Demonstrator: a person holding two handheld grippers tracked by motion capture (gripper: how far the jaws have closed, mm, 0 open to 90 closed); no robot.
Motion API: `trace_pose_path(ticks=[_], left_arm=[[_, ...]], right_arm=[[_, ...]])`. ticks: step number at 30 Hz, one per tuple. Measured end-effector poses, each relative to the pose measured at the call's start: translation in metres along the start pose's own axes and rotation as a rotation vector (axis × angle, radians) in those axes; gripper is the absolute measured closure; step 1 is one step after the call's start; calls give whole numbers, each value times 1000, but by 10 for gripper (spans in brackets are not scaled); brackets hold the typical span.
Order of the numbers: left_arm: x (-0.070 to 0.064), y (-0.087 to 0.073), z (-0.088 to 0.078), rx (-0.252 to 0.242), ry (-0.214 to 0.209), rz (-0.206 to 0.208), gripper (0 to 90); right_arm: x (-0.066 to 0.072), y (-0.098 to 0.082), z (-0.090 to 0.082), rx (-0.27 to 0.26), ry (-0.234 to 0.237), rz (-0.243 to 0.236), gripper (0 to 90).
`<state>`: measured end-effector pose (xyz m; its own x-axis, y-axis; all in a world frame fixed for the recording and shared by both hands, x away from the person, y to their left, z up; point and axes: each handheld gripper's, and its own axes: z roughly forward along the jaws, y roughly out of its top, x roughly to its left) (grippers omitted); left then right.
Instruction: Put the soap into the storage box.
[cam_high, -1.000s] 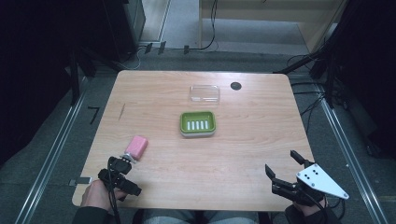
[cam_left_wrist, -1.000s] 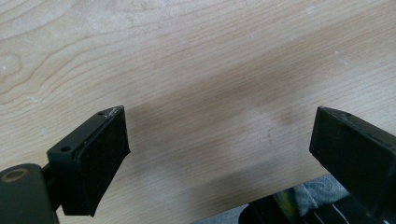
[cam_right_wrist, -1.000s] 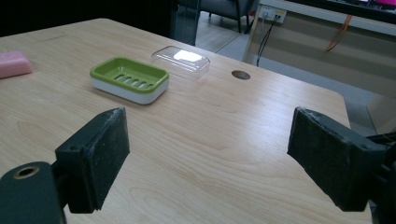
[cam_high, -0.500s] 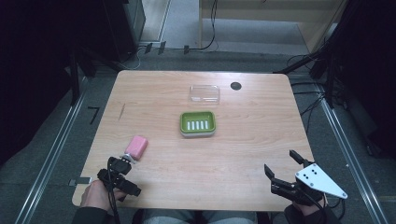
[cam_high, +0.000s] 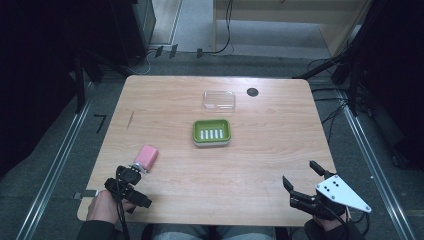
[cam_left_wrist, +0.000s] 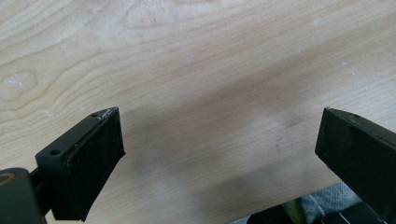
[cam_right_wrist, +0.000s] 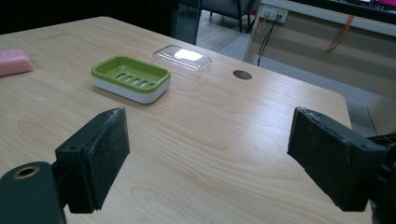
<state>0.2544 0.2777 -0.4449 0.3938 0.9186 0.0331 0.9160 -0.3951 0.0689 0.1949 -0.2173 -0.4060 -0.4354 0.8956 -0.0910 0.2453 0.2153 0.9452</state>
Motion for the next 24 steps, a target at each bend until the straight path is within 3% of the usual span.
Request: trace_pose_path(ticks=[24], left_arm=[[20,25,-4,-38,-18,-19,0]], right_arm=[[-1,0,1,3,5,1,129]])
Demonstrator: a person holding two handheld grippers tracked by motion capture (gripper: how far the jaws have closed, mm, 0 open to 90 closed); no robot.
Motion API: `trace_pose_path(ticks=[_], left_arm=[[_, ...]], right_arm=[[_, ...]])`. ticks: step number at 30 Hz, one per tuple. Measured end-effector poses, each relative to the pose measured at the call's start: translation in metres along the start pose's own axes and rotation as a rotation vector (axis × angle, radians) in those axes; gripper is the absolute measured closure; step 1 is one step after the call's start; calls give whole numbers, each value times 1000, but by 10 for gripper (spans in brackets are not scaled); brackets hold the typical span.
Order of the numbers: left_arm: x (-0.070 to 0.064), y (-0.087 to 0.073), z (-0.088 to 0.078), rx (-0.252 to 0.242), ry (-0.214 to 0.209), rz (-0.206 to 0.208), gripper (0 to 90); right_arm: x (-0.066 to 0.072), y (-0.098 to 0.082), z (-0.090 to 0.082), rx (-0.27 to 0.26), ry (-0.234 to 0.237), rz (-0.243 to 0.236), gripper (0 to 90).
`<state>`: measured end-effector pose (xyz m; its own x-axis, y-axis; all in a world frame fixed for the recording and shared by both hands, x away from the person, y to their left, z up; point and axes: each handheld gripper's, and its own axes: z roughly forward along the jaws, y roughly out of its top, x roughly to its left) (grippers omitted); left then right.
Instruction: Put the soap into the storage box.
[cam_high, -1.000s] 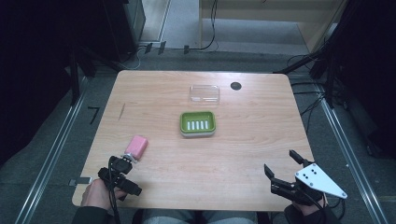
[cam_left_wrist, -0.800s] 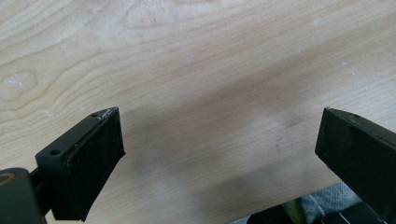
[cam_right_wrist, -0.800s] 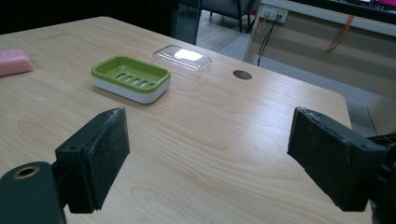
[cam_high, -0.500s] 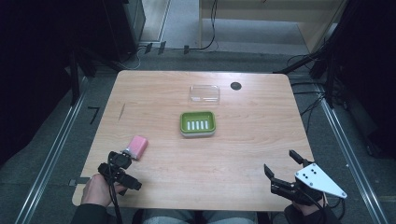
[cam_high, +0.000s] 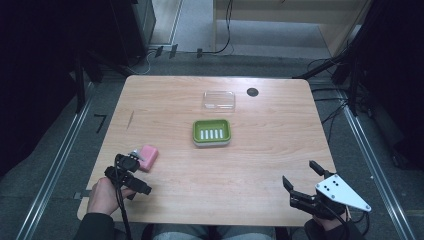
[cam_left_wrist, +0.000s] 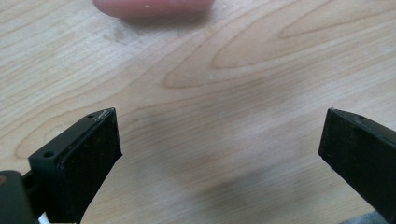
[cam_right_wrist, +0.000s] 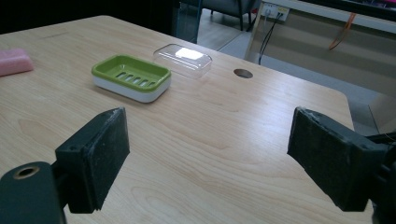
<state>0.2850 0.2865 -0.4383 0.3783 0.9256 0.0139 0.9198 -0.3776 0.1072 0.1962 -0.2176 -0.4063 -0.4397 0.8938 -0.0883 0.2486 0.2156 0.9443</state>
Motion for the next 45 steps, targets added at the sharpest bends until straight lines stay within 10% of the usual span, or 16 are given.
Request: trace_pose_path(ticks=[45], left_arm=[[24,72,3,-6,-10,10,0]], right_arm=[[0,0,0,6,0,10,129]])
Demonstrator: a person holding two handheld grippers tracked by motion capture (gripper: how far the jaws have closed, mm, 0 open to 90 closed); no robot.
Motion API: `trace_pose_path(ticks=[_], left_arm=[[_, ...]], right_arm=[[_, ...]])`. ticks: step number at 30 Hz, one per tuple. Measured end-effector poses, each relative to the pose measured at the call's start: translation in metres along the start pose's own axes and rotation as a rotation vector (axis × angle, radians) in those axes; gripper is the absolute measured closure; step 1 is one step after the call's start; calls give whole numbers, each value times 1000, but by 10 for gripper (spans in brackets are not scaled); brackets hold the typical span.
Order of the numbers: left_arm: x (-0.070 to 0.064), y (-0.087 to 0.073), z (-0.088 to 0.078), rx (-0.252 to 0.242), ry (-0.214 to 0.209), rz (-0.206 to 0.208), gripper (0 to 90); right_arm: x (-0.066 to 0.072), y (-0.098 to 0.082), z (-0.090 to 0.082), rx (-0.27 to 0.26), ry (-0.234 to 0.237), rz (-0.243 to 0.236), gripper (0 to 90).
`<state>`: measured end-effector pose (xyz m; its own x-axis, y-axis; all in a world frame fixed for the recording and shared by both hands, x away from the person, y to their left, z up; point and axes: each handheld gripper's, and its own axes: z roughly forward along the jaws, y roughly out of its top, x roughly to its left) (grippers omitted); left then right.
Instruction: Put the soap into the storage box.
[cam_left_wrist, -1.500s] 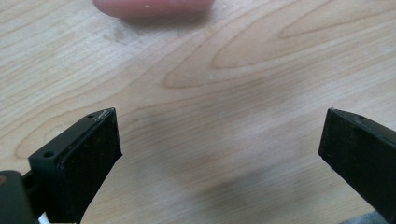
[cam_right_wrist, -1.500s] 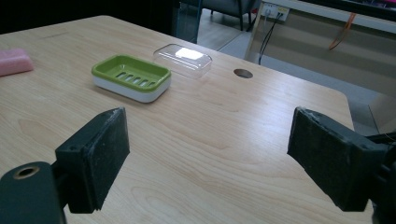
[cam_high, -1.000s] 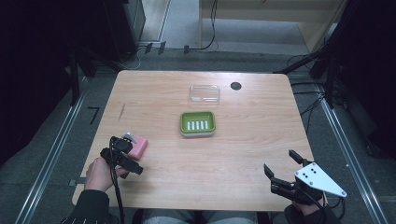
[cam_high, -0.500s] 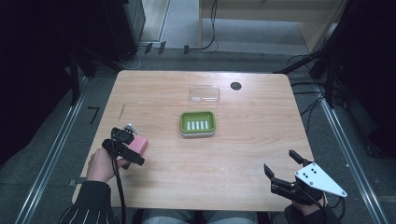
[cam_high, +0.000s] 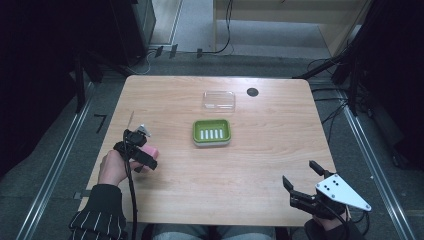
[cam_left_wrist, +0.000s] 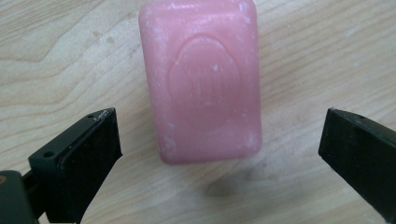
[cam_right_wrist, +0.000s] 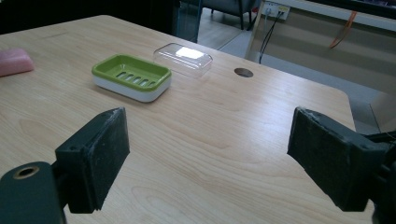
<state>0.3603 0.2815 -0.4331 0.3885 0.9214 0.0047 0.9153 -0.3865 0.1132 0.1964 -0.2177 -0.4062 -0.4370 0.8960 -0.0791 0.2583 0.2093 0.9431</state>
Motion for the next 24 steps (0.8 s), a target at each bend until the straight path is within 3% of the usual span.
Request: trace_pose_path(ticks=[10,14,17,24], left_arm=[[1,14,12,29,16,-13,0],[2,17,13,14,25,-27,0],[2,19,12,11,23,-22,130],[1,18,13,12,32,-27,187]], right_arm=[[0,0,0,-1,0,0,129],[0,0,0,-1,0,0,129],[0,0,0,-1,0,0,129],[0,0,0,-2,0,0,129]])
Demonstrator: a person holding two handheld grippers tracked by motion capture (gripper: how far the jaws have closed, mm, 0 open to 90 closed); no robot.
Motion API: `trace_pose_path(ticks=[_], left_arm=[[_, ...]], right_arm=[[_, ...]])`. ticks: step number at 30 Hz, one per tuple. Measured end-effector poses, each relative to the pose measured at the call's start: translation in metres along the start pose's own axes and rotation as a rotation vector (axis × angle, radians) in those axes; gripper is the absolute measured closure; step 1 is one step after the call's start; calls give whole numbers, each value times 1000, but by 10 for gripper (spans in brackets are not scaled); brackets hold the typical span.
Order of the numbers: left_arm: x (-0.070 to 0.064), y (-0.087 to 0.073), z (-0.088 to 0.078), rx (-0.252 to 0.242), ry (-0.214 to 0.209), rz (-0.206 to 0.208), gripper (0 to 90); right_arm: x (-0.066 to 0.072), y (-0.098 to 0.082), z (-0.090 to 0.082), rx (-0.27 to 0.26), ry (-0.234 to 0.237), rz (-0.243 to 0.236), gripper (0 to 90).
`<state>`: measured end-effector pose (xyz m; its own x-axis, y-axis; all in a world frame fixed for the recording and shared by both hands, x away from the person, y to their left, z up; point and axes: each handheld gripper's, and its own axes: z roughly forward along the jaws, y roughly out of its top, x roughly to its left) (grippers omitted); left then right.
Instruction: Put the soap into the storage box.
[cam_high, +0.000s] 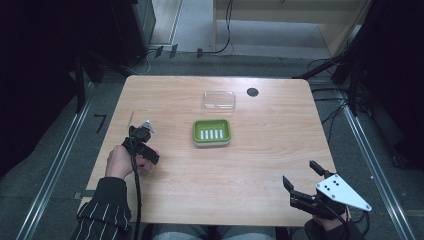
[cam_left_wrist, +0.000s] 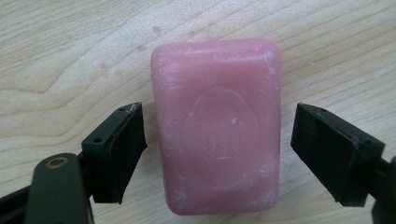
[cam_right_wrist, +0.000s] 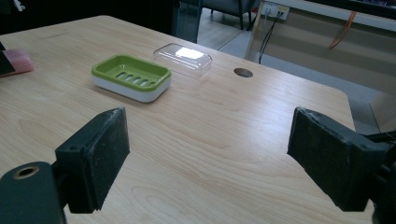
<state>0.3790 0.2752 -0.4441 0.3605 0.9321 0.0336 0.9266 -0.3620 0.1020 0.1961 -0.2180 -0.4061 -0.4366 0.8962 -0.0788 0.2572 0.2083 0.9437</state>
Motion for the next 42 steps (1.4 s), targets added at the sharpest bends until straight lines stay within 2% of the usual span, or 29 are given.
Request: trace_pose_path(ticks=[7,13,32,42], left_arm=[[-2,0,3,15,3,10,265],[-1,-1,3,8,17,17,358],[-1,-2,5,10,12,15,371],[-1,-3,4,-2,4,49,383]], right_arm=[[0,0,0,0,1,2,129],[0,0,0,0,0,2,129],[0,0,0,-1,-1,-2,129],[0,0,0,-1,-2,2,129]])
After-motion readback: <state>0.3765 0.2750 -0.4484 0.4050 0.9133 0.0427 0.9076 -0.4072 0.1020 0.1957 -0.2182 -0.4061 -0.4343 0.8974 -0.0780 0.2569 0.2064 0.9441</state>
